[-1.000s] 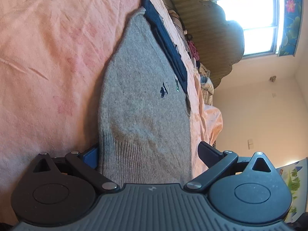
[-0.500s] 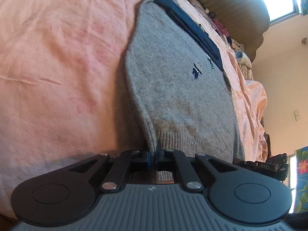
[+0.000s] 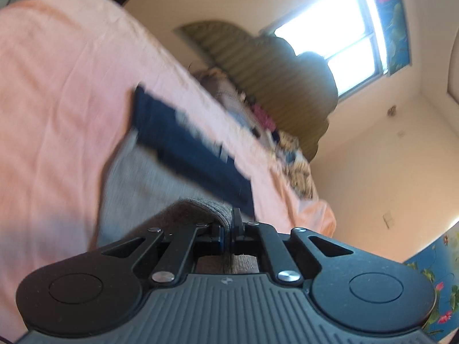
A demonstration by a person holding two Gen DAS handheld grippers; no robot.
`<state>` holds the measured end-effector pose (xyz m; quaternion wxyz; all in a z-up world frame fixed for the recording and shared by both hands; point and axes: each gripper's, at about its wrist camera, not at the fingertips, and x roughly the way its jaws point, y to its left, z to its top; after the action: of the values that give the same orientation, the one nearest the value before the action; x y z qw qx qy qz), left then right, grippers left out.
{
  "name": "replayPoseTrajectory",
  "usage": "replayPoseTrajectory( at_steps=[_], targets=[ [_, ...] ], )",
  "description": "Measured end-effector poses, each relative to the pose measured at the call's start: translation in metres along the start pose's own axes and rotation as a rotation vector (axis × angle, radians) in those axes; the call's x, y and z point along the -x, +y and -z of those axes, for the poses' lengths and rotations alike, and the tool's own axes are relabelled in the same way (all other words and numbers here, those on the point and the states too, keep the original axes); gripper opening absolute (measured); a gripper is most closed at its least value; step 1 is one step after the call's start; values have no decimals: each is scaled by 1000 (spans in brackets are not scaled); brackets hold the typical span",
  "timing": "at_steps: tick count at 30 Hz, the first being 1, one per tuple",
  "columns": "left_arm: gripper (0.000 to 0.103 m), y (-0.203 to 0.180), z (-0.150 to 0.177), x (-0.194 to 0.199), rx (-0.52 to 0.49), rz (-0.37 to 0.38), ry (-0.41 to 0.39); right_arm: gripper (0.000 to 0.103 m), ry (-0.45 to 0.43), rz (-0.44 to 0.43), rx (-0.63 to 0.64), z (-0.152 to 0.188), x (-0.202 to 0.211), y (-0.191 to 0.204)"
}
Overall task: Fold small clothes
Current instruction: 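Close both grippers on the ribbed hem of the grey sweater, then lift the hem with both grippers and fold it over toward the collar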
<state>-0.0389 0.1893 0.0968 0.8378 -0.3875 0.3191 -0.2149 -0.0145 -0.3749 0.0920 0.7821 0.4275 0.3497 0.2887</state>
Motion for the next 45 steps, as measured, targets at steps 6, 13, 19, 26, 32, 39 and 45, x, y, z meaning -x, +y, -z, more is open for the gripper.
replayPoseTrajectory(
  at_steps=[6, 13, 19, 26, 32, 39, 45],
  targets=[
    [4, 15, -87, -85, 4, -43, -49, 13, -61, 10, -48, -95, -87, -30],
    [4, 39, -148, -183, -14, -186, -42, 13, -40, 87, -141, -156, -183, -86],
    [26, 70, -169, -233, 66, -274, -39, 85, -159, 158, -275, -168, -215, -121],
    [90, 71, -108, -140, 131, -314, -158, 95, -185, 111, -218, -107, -144, -103],
    [90, 89, -2, -63, 302, -311, -153, 95, -203, 159, -247, -19, -60, -101],
    [90, 85, 22, -75, 281, -251, -191, 95, -166, 186, -177, 0, -83, -84],
    [71, 63, 11, -118, 124, -346, -167, 81, -210, 346, -61, -15, -132, -70]
  ],
)
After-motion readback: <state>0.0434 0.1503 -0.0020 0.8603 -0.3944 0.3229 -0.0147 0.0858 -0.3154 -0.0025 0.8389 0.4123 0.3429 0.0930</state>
